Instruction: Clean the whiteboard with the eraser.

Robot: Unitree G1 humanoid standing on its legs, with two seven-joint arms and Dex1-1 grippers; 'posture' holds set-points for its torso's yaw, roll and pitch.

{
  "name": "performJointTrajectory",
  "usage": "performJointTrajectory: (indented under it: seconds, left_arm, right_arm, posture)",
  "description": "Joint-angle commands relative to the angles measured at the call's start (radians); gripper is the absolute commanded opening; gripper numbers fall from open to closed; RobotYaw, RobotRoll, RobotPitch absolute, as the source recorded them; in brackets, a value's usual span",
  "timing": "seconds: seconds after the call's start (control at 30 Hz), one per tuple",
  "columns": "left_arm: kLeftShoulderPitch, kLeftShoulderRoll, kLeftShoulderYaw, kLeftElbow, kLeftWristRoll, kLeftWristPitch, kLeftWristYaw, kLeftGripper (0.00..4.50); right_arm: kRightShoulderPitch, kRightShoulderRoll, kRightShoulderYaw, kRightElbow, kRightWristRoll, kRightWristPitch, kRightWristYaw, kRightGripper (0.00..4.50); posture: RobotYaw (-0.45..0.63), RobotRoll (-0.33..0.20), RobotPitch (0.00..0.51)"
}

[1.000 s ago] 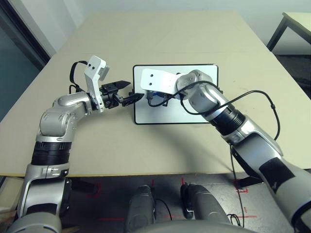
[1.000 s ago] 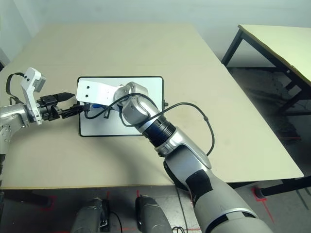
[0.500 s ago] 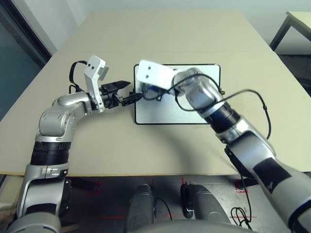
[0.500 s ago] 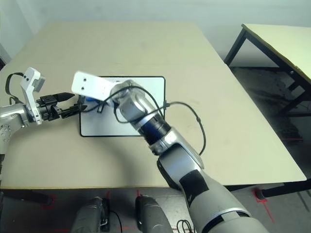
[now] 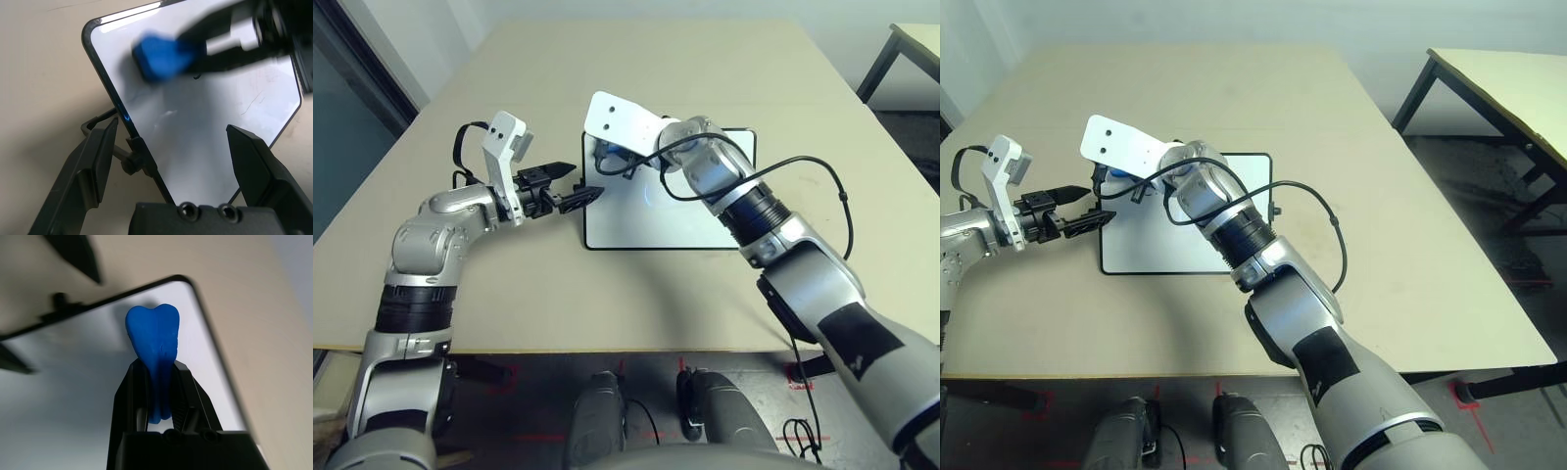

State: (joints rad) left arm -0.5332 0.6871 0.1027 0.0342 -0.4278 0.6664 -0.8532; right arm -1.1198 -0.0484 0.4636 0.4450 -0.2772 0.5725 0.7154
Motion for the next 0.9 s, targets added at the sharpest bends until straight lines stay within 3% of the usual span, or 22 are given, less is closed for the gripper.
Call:
performJointTrajectory:
  seconds: [0.03, 0.17, 0.5, 0.77, 0.9]
  left_arm:
    - [0.007, 0.005, 0.002, -0.025, -0.007, 0.01, 0.001, 4.5]
    - [0.007, 0.007, 0.002, -0.03, -0.009, 0.015, 0.003, 4.5]
    - [0.007, 0.008, 0.0, -0.039, -0.012, 0.025, 0.002, 4.5]
    - [0.001, 0.01, -0.001, -0.039, -0.012, 0.028, 0.002, 4.5]
    - [-0.004, 0.011, -0.001, -0.037, -0.012, 0.029, 0.002, 4.5]
  right_arm:
    - [0.057, -0.009, 0.049, -0.054, -0.012, 0.036, 0.028, 0.57]
    - [0.06, -0.018, 0.044, -0.048, -0.013, 0.037, 0.024, 0.57]
    - [-0.074, -0.011, -0.051, 0.189, 0.007, -0.084, -0.078, 0.57]
    - [0.095, -0.02, 0.02, -0.034, -0.01, 0.017, -0.007, 0.57]
    - [0.098, -0.028, 0.011, -0.034, -0.008, 0.013, -0.013, 0.57]
  posture:
    - [0.0, 0.0, 0.124]
    - [0.0, 0.0, 0.124]
    - [-0.01, 0.0, 0.13]
    - [-0.01, 0.0, 0.132]
    - [-0.01, 0.0, 0.134]
